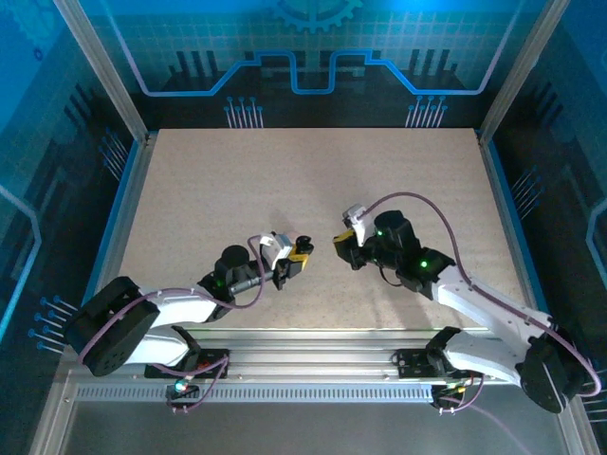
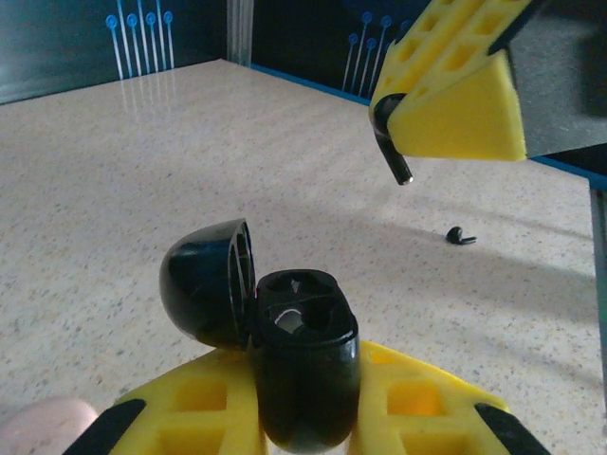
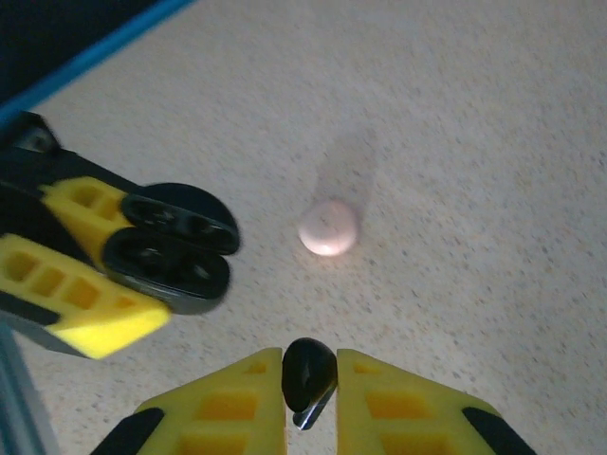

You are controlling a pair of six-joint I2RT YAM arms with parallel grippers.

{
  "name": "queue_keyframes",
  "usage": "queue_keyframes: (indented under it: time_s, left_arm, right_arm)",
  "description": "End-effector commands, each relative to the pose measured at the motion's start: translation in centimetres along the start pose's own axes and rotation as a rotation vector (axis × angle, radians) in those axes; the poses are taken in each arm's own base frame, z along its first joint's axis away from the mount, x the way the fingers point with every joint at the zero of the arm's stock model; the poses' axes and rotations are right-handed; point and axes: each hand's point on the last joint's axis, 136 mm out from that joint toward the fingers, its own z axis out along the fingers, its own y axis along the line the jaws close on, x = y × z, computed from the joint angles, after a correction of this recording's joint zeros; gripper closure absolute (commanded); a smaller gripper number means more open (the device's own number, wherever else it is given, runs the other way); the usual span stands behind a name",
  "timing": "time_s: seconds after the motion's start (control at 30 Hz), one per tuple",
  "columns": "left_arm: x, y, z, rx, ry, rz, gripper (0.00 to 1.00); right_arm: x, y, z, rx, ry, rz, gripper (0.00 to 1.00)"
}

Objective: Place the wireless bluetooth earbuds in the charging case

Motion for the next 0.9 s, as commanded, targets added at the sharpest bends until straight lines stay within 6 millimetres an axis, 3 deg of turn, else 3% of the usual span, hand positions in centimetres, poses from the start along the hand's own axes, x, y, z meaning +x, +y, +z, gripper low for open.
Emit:
queue_keyframes:
  time_s: [0.0,0.23,0.87]
  left_arm:
    - [-2.5,-1.1,0.7,0.048,-0.071,0.036,0.84]
    - [-3.3,-1.9,0.8,0.08,-0.1,0.051,0.84]
    - [-4.9,-2.5,0.6,0.095,-0.146,0.062,0.84]
  right_arm:
    - [-2.7,2.0,-1.3,-0.11,-0.154,-0.038,0.82]
    - [-4.1,3.3,-2.1,-0.181,-0.239,-0.066,0.81]
    - [-6.0,4.9,-0.6,-0.287,-0.257,-0.069,0.8]
